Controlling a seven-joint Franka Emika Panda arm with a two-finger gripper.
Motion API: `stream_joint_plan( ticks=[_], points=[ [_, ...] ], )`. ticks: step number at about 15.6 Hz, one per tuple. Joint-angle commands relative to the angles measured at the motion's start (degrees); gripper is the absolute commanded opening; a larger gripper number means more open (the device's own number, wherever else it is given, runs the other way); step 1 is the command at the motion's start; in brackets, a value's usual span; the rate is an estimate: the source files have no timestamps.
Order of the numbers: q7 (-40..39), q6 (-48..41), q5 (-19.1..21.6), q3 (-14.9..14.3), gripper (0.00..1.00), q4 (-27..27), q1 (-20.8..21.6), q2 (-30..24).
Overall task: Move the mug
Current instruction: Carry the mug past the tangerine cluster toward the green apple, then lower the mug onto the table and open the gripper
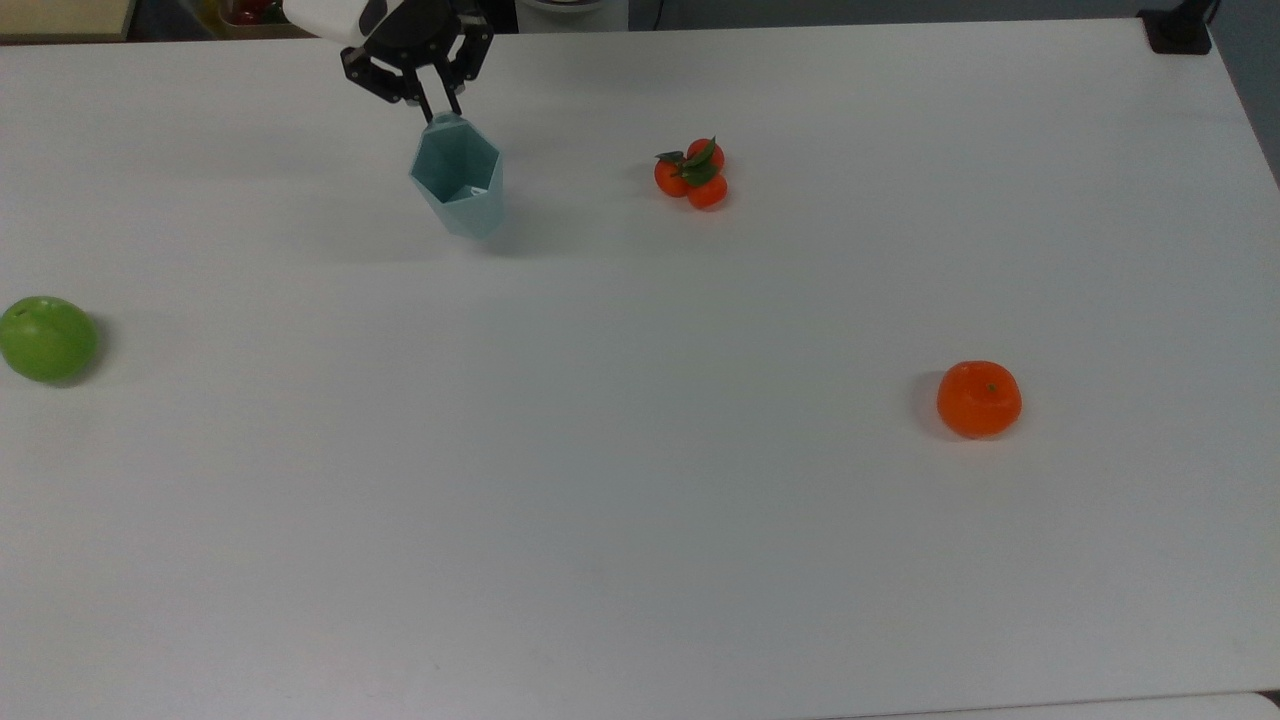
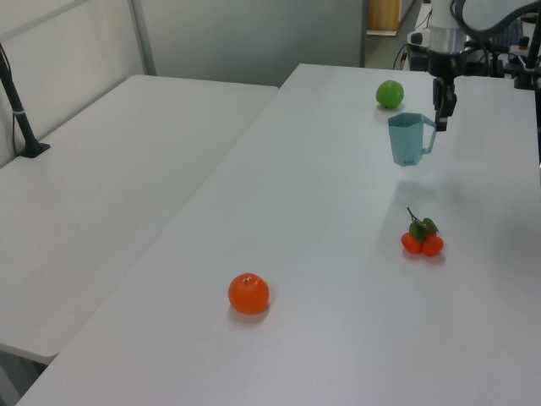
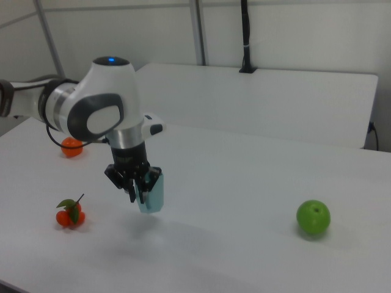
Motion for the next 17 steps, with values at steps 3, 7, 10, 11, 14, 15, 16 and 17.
stream_joint_plan(
  ticks=[3,7,10,11,14,15,16,17],
  points=[
    [0.3,9.5,-0.6,0.1,0.0,-5.6,-1.3,0.8],
    [0.5,12.7,-0.6,0.2,0.0,-7.5,-1.3,1.7],
    [0.5,12.8,-0.6,0.2,0.0,-7.6,-1.3,2.2],
    [0.6,12.8,-0.5,0.2,0.0,-7.6,-1.3,2.4],
    [0.8,12.5,-0.2,0.2,0.1,-7.5,-1.5,2.5],
    [0.9,12.3,-0.1,0.2,0.18,-7.5,-1.5,2.5],
    [1.0,12.1,-0.1,0.2,0.27,-7.5,-1.5,2.5],
    [1.1,12.0,0.0,0.2,0.33,-7.5,-1.5,2.5]
  ],
)
